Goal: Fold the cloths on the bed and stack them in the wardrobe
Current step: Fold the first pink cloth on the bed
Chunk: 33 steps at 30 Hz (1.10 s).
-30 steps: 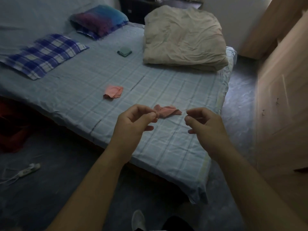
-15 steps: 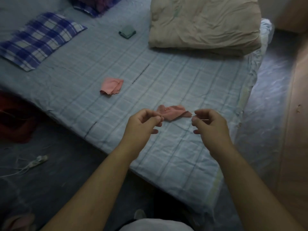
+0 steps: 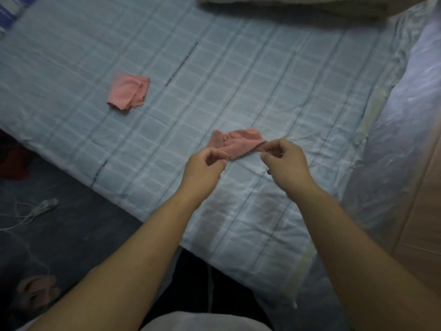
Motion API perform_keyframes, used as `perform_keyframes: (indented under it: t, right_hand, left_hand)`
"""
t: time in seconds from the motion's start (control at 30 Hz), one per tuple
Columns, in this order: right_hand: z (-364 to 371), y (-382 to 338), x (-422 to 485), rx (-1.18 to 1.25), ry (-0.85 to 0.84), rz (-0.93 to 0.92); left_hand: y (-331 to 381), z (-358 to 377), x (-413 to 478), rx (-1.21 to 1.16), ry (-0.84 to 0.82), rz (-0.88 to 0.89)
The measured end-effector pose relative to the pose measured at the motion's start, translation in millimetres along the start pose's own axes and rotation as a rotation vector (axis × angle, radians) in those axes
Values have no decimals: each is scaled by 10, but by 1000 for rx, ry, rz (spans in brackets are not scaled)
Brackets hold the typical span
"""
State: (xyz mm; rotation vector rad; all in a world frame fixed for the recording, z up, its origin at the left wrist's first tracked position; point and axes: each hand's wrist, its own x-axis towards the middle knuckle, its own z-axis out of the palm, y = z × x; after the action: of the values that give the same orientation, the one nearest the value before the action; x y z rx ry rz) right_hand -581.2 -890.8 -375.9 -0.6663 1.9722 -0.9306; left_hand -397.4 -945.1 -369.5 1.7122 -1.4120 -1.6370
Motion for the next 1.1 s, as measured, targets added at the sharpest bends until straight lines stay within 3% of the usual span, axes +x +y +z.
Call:
perform_keyframes:
  t: [0.2,0.43,0.6,0.73,0.9,1.1]
  right_hand:
    - [228,419,595,-140,-69,110]
    - [522,701,1242,-303,-117,88]
    - [673,834,1512,-434,-167,86]
    - [726,844,1532,-435,-107,148]
    - [725,766,1399,-421,1,152]
    - [626,468,963,-501,71,49]
  left_hand:
    - [-506,343,709,72,-79,-68]
    - [-892,599,1366,125,-198,-128]
    - [-954,700,1576,-58,-227,-327]
    - [-947,731,1610,-181,-221,-391]
    - [-969,733,1565,-195,-86,-312]
    - [-810,577,1310,57,-36,-55]
